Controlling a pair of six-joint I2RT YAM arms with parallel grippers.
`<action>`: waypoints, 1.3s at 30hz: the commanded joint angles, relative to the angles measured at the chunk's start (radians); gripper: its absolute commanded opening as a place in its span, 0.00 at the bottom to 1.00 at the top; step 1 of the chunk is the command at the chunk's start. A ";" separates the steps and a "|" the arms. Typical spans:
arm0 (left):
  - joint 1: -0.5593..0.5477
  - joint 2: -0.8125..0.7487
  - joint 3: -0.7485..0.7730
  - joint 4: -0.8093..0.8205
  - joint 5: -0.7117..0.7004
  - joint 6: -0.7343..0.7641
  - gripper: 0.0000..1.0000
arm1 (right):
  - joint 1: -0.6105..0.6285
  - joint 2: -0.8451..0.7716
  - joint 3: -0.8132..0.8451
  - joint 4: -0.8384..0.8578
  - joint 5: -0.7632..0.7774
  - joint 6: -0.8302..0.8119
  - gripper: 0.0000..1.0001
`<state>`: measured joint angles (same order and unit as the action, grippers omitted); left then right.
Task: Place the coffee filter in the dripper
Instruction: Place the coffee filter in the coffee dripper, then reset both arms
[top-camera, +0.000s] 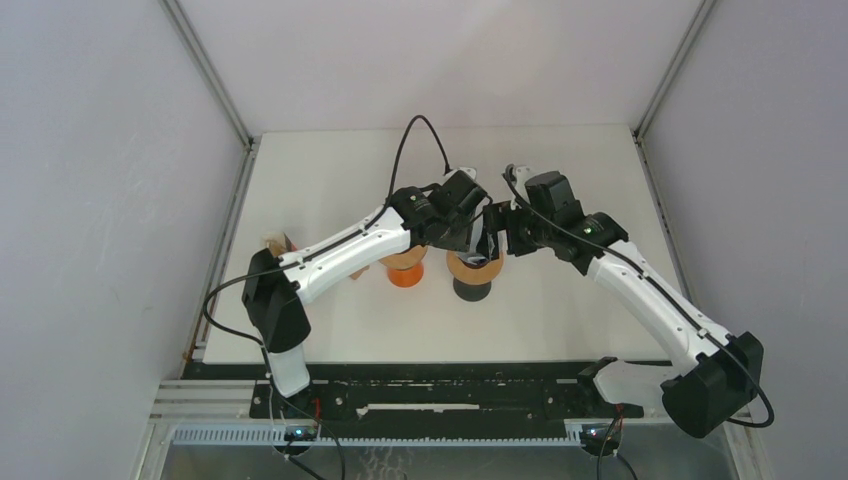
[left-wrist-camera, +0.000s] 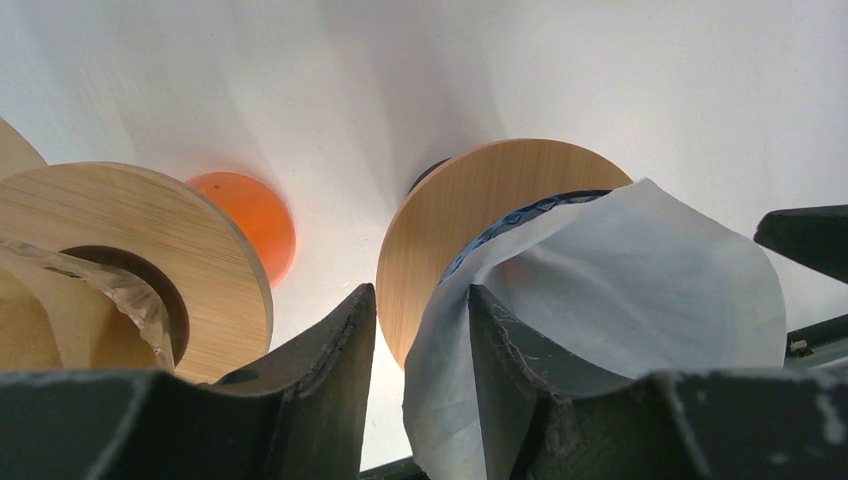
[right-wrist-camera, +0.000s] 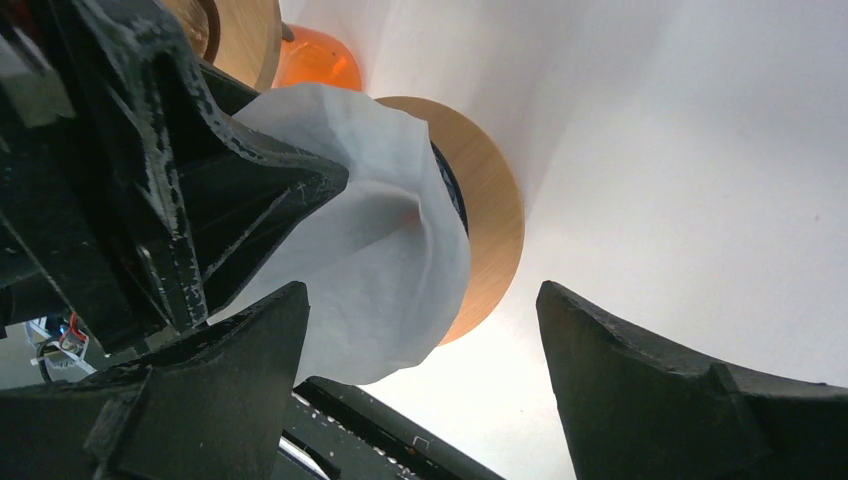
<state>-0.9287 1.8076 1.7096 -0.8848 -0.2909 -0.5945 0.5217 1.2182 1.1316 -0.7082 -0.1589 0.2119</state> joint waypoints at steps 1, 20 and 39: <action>0.007 -0.044 0.010 0.030 -0.002 -0.001 0.45 | -0.017 -0.035 0.003 0.059 0.013 0.007 0.93; 0.014 -0.113 0.032 0.055 -0.018 0.006 0.57 | -0.041 -0.068 0.014 0.088 0.019 0.010 0.93; 0.104 -0.570 -0.205 0.100 -0.200 0.066 0.87 | -0.084 -0.377 0.001 0.119 0.259 -0.046 1.00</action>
<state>-0.8650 1.3754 1.6012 -0.8158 -0.3878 -0.5560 0.4446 0.9165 1.1320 -0.6430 -0.0105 0.2001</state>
